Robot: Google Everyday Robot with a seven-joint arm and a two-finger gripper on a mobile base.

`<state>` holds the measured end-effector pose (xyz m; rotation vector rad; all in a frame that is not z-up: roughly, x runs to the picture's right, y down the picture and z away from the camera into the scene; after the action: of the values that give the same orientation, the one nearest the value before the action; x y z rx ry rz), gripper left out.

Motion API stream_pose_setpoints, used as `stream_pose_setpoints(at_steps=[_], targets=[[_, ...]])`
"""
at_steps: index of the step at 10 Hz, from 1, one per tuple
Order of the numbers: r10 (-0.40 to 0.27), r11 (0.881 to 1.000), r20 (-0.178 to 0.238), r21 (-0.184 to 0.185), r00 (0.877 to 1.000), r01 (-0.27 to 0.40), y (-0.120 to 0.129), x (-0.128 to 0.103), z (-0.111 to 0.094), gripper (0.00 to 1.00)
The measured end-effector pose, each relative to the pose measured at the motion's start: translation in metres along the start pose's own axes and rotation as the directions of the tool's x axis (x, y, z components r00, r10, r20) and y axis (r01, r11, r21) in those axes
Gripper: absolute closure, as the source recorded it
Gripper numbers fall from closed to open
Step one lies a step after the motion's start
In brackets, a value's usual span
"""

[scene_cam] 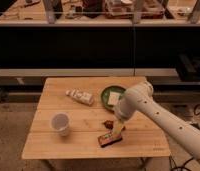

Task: Place the pepper in the ceramic cup

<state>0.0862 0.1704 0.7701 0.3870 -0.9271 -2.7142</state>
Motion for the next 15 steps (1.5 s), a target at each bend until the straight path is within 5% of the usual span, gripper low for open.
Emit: stream_pose_setpoints(at_steps=[3, 6, 15], targets=[[0.045, 0.999, -0.010, -0.018, 0.999, -0.045, 0.004, -0.006, 0.024, 0.22], [0.090, 0.996, -0.015, -0.024, 0.996, -0.091, 0.008, -0.015, 0.046, 0.43], [0.135, 0.989, -0.048, -0.048, 0.990, -0.137, 0.024, -0.022, 0.066, 0.43]])
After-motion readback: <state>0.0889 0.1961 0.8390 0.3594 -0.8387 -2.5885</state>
